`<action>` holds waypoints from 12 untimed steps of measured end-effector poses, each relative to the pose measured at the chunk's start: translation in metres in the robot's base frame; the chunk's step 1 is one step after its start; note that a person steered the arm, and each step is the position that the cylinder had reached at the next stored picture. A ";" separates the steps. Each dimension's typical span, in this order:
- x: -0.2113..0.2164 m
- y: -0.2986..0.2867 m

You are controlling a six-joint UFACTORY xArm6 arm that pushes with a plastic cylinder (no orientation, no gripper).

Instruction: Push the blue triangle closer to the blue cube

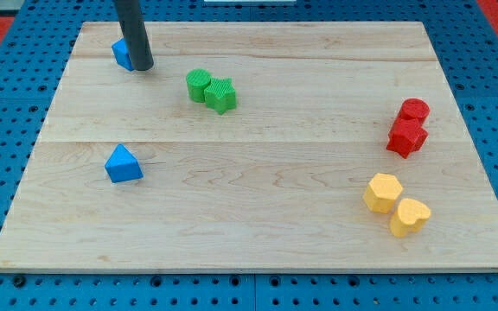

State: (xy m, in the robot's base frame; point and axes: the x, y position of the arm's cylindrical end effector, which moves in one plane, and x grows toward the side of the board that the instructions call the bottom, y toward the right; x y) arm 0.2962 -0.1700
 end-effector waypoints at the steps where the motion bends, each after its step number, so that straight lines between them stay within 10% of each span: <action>1: -0.022 -0.048; 2: -0.020 -0.027; 5: 0.159 0.085; 7: 0.206 0.038; 12: 0.089 -0.071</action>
State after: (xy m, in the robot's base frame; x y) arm 0.3852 -0.2411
